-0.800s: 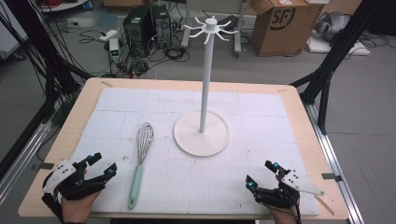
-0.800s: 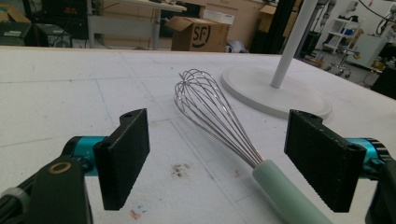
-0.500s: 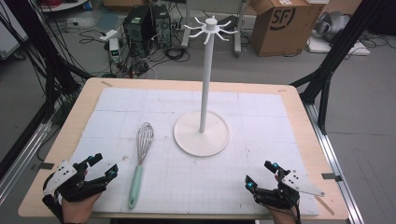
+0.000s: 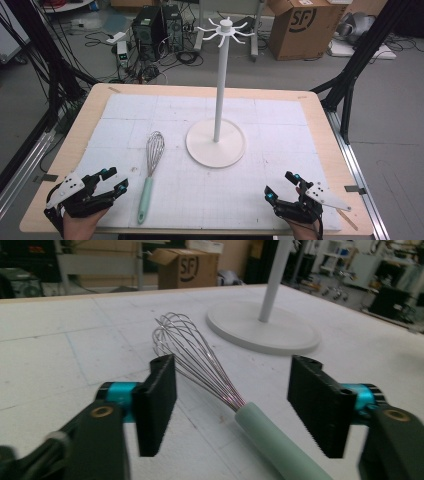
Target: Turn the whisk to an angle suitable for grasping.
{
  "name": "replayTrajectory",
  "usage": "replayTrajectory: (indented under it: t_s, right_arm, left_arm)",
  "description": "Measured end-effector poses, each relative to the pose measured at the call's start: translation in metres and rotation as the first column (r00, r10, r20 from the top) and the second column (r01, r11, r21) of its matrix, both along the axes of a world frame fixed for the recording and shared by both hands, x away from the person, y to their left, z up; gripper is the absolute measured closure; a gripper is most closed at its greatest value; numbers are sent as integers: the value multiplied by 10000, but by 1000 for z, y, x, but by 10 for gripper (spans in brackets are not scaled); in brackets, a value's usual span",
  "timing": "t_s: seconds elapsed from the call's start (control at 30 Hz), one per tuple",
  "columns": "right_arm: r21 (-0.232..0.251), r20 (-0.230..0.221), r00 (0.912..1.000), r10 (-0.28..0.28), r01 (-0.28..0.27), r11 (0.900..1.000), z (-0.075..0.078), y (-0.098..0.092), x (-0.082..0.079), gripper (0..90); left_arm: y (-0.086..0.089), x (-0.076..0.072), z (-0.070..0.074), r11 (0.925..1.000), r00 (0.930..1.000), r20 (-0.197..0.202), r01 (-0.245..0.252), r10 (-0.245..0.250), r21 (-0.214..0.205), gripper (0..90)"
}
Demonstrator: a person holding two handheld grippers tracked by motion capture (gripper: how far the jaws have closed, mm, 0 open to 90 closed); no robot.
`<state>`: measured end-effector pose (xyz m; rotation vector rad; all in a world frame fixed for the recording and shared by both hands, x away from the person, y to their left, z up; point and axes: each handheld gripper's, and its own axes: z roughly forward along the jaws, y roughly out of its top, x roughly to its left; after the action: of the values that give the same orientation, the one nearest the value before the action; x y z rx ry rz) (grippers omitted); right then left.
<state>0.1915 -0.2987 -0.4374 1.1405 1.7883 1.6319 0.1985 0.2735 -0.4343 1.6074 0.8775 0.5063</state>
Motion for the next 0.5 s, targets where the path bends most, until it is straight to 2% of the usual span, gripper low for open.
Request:
replayTrajectory:
  t_s: [0.1,0.23,0.33,0.4,0.47,0.5]
  right_arm:
    - [-8,25,10000,-27,27,10000,0,-1,1,65]
    - [2,31,10000,-77,77,10000,0,-2,1,66]
    - [31,34,9999,-113,113,9999,0,-2,2,66]
    - [6,51,9999,-109,109,9999,0,-2,2,66]
    - [15,68,9999,-89,89,10000,1,-2,2,66]
    - [-3,84,9999,-94,94,10000,1,-2,2,66]
  left_arm:
    - [2,0,-1,10000,9999,-165,17,-17,37,510]
    - [3,-1,1,9970,9986,-356,424,-401,642,590]
    - [5,-1,3,9945,9970,-411,682,-651,798,671]
    - [9,1,7,9873,9906,-699,1240,-1173,992,715]
    - [12,1,10,9784,9857,-830,1572,-1470,1344,765]
    - [12,1,10,9784,9857,-830,1572,-1470,1344,795]
